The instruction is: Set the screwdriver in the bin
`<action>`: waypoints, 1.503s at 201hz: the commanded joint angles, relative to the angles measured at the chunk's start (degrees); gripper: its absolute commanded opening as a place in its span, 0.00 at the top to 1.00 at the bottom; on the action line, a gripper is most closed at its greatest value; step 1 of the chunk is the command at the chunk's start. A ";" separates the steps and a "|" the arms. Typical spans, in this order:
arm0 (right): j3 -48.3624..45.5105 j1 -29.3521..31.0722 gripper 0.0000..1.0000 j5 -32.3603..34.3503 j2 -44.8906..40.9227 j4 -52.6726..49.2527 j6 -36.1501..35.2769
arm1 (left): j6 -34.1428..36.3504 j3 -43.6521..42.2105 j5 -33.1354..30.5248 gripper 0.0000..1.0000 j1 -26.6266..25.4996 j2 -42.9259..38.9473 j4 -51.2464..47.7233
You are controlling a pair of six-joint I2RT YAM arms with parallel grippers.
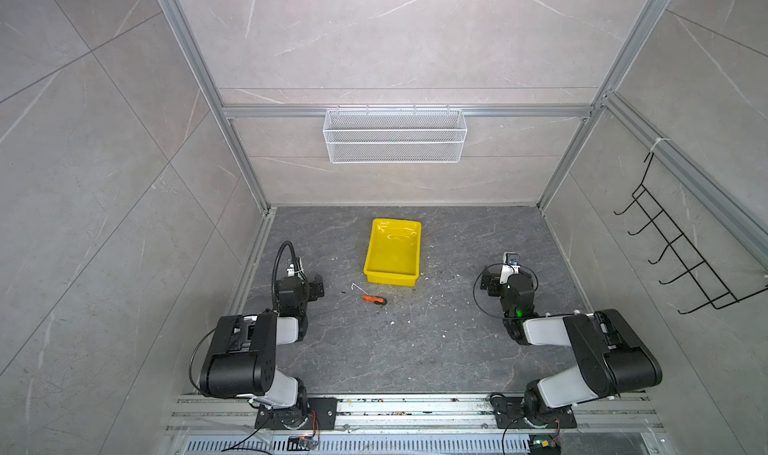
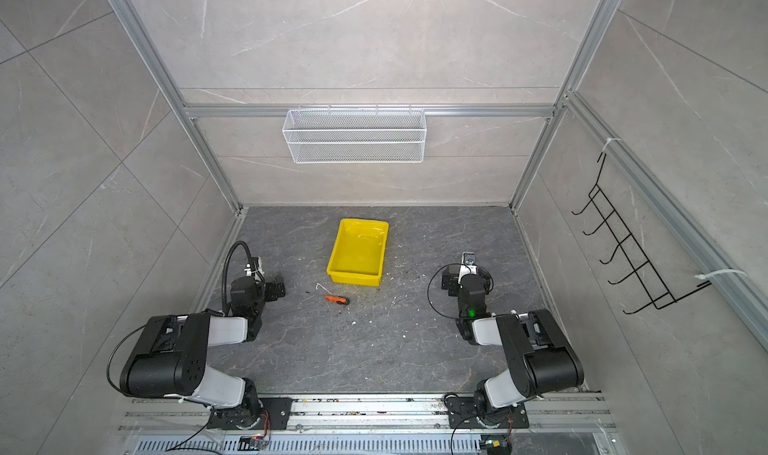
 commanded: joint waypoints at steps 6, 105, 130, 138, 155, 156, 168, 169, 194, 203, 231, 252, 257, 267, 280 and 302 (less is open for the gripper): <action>0.68 -0.16 0.01 0.82 0.40 -0.58 1.08 | -0.60 0.65 0.58 0.00 0.29 -0.24 2.13; -4.28 1.08 0.01 1.41 -1.65 7.28 -0.65 | 1.39 -1.77 0.29 0.00 -1.29 -3.91 4.32; -5.80 2.35 0.01 6.15 -5.21 8.11 -1.00 | -5.19 4.70 -2.72 0.00 -1.90 -15.83 -19.99; -5.36 2.94 0.01 8.23 -10.03 2.17 -1.24 | -8.80 8.06 -4.50 0.00 -1.90 -18.66 -28.98; -1.43 3.67 0.01 8.83 -22.65 -16.96 0.12 | -13.31 13.38 -3.48 0.00 -1.92 -23.82 -42.78; -1.04 3.72 0.01 8.82 -23.39 -18.21 0.36 | -13.77 13.73 -3.23 0.00 -1.92 -24.11 -43.79; 3.51 3.77 0.01 8.86 -30.40 -32.63 3.21 | -19.40 17.00 -0.43 0.00 -1.92 -27.80 -53.46; 3.80 3.77 0.01 8.84 -30.82 -33.47 3.49 | -20.06 17.12 -0.13 0.00 -1.92 -27.99 -54.32; 12.92 3.79 0.01 6.22 -37.98 -54.64 8.77 | -23.92 15.15 17.37 0.00 -2.00 -31.33 -59.36; 15.71 3.77 0.01 7.25 -38.36 -59.77 10.95 | -24.32 13.83 20.31 0.00 -2.00 -31.85 -59.73; 28.88 3.39 0.00 32.19 -29.45 -97.73 50.44 | -26.52 13.91 16.55 0.00 -1.92 -32.97 -64.93; 34.96 3.33 0.00 31.29 -21.33 -102.20 48.59 | -27.12 13.74 12.88 0.00 -1.92 -34.76 -67.11; 35.17 3.33 0.00 29.84 -20.70 -101.36 47.91 | -27.93 13.73 11.09 0.00 -1.92 -35.09 -67.85; 34.45 3.37 0.00 26.54 -20.72 -97.70 45.21 | -29.88 13.58 6.98 0.00 -1.92 -36.10 -70.00; 32.81 3.41 0.00 23.97 -22.09 -93.21 42.53 | -32.06 13.09 2.38 0.00 -1.92 -37.29 -72.35; 28.55 3.29 0.01 15.29 -25.52 -80.39 35.12 | -33.25 11.92 -0.74 0.00 -1.87 -37.69 -73.51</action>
